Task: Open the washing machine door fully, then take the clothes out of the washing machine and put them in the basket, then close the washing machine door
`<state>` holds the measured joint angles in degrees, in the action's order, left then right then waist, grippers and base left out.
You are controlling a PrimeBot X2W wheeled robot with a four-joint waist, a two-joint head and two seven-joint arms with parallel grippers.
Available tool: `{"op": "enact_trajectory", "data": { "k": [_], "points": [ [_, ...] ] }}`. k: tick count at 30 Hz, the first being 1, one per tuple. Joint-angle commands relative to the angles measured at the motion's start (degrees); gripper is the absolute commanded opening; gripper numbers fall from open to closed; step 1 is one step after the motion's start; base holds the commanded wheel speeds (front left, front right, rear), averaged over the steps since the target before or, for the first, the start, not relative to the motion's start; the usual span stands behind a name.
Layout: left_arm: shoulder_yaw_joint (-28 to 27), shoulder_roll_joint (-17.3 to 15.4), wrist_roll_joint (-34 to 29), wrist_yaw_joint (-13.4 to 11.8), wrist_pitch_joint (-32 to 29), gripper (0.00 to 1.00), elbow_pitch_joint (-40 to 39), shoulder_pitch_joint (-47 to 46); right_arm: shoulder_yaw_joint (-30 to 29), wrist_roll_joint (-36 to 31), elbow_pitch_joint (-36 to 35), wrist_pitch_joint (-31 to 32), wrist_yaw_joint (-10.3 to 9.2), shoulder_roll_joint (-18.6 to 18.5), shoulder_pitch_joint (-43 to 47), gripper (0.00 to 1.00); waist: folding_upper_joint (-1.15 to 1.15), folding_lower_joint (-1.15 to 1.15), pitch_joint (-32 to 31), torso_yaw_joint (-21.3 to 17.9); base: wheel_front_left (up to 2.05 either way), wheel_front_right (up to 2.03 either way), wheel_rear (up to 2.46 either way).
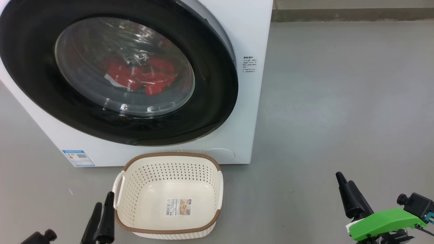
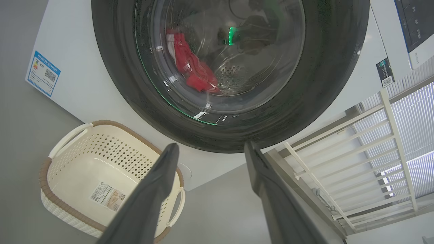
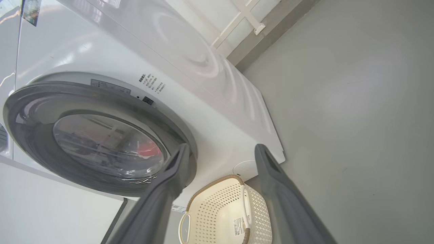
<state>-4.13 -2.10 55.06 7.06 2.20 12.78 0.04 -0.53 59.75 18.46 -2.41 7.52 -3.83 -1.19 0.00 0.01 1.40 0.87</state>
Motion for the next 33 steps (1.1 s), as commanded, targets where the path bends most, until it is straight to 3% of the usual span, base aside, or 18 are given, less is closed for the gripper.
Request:
{"op": "enact_trajectory", "data": {
  "k": [1,33],
  "points": [
    [-0.9,-0.5,-2.6,0.2,1.0,1.0,-2.3,-1.0,1.1,-2.3,-1.5,-0.8,-0.01,-1.1,-2.0,1.0,0.0,-0.01,0.0,0.0,0.0,0.0,0.0],
    [-1.7,-0.6,-25.4,-0.2,6.2,1.0,-4.6,-0.5,3.7,-22.4,-3.6,-6.0,-0.02,-2.3,-1.6,1.0,0.0,-0.01,1.0,-0.2,0.0,0.0,0.0]
  ]
}}
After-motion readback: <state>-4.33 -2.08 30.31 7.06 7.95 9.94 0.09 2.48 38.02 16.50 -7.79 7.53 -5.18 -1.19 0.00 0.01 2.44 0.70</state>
